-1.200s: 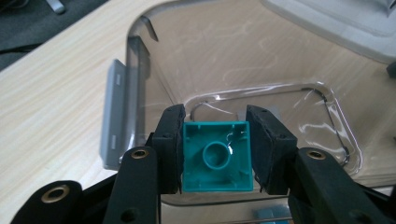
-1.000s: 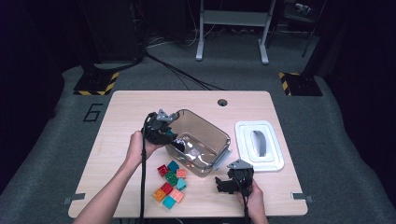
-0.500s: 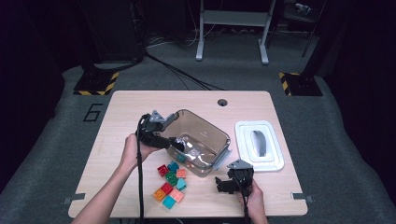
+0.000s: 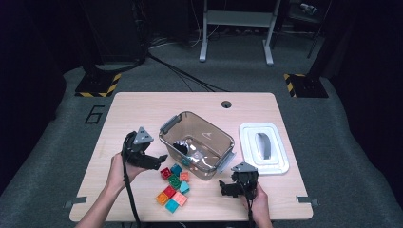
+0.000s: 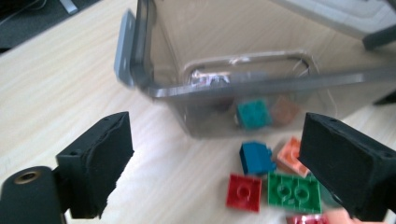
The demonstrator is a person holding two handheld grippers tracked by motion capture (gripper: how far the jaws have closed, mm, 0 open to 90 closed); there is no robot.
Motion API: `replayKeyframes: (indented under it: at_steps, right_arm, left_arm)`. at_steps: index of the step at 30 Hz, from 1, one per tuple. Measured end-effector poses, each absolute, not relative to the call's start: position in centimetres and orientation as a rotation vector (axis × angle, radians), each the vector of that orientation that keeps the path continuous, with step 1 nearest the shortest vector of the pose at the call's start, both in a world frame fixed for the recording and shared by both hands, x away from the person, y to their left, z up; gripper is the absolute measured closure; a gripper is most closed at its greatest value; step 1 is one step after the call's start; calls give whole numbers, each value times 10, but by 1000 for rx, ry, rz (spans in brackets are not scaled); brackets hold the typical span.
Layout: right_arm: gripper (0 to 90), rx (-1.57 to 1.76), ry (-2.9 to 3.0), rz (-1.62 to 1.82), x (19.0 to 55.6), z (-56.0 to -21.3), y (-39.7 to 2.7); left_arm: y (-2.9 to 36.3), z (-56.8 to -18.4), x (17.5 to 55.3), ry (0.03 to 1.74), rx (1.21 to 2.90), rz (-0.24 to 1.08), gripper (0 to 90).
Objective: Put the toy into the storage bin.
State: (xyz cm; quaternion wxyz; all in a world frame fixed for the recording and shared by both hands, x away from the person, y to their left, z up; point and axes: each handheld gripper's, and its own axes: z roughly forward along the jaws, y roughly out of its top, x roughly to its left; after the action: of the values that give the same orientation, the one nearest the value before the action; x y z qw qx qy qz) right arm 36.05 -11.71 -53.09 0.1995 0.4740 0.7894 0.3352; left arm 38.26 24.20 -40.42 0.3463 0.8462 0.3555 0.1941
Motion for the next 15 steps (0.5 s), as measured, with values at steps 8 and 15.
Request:
replayKeyframes:
  at_steps: [8, 15]
  right_arm:
    - [0, 1325, 2207, 937, 361, -531, -117]
    - [0, 1326, 2207, 938, 361, -531, -117]
  left_arm:
    - [254, -446, 377, 981, 2246, 460, 29]
    - [246, -488, 381, 1016, 2283, 403, 14]
